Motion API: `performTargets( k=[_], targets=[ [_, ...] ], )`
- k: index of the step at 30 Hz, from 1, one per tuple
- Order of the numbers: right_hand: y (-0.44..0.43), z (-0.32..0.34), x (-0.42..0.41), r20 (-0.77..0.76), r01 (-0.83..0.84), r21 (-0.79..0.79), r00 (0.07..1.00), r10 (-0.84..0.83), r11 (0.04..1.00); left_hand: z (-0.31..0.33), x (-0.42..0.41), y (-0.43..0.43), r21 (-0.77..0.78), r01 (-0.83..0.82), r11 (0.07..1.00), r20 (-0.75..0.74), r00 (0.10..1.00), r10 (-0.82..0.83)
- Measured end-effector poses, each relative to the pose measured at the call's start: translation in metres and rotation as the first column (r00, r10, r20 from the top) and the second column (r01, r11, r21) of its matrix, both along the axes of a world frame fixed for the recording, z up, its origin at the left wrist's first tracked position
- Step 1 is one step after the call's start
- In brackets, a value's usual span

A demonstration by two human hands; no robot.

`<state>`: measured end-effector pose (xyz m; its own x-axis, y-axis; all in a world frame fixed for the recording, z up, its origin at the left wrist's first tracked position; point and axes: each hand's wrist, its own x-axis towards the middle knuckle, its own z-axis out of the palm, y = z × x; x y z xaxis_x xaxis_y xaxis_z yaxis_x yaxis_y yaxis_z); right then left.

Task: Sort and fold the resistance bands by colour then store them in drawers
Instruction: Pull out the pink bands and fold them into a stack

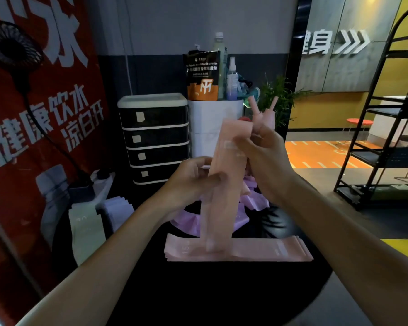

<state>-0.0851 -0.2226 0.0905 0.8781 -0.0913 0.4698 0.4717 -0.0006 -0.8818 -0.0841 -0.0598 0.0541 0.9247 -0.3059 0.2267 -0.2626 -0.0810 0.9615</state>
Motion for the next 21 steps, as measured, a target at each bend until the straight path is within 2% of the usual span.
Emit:
performTargets(
  k=[3,9,13,16,21],
  targets=[
    [-0.01,0.0,0.001,-0.026,0.007,0.056,1.0,-0.006,0.998,-0.014,-0.002,0.003,0.043,0.003,0.999,0.004,1.0,-0.003],
    [-0.036,-0.017,0.006,-0.072,0.179,0.062,0.982,-0.175,0.982,-0.028,-0.005,0.002,0.026,-0.028,0.999,-0.032,0.999,0.029],
    [-0.049,-0.03,0.009,-0.102,0.226,0.083,0.971,-0.217,0.971,-0.036,-0.009,0.002,-0.03,0.115,0.993,-0.142,0.983,-0.118],
    [-0.056,-0.038,0.01,-0.105,0.258,0.077,0.963,-0.25,0.963,-0.043,-0.013,0.004,0.034,0.227,0.973,-0.184,0.959,-0.217],
    [-0.072,-0.053,0.009,-0.119,0.297,0.1,0.951,-0.285,0.95,-0.051,-0.015,0.015,0.092,0.224,0.97,-0.228,0.953,-0.199]
  ],
)
